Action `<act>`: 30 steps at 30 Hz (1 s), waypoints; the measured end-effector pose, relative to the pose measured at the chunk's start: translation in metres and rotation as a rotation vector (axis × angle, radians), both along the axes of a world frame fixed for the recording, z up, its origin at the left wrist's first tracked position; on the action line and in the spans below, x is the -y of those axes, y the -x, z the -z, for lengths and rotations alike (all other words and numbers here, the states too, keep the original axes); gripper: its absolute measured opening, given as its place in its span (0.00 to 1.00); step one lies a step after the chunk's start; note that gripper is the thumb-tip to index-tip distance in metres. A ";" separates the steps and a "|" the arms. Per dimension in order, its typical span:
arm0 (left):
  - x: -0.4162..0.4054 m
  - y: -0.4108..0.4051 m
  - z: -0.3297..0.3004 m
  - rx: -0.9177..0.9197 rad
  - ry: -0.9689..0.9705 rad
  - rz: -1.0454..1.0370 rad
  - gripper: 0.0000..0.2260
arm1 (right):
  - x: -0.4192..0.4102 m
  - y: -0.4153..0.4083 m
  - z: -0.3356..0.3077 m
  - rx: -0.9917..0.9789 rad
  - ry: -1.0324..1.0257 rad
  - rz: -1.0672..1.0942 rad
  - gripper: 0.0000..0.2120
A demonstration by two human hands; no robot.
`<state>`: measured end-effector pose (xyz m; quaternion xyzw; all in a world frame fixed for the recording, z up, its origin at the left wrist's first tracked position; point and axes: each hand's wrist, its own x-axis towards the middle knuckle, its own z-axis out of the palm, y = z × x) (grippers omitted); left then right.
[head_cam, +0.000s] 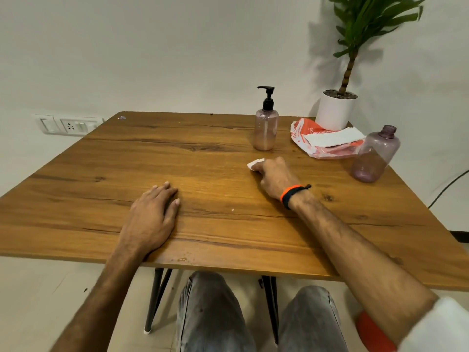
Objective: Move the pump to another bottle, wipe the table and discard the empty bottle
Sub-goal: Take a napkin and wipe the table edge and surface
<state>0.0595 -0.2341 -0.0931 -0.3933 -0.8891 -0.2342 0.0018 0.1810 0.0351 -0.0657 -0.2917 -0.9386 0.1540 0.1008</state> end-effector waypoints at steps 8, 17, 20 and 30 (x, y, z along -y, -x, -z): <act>-0.002 -0.001 -0.001 0.004 -0.003 -0.018 0.20 | 0.100 -0.017 0.006 -0.009 -0.016 -0.528 0.24; 0.000 -0.002 -0.003 0.008 -0.010 0.002 0.21 | 0.003 0.021 -0.013 -0.329 0.111 0.055 0.20; -0.001 -0.002 -0.003 0.015 -0.008 -0.001 0.21 | -0.025 0.034 -0.003 -0.155 0.055 0.123 0.22; -0.002 0.002 0.001 0.001 0.003 -0.010 0.21 | 0.071 0.036 0.008 -0.013 -0.044 -0.403 0.28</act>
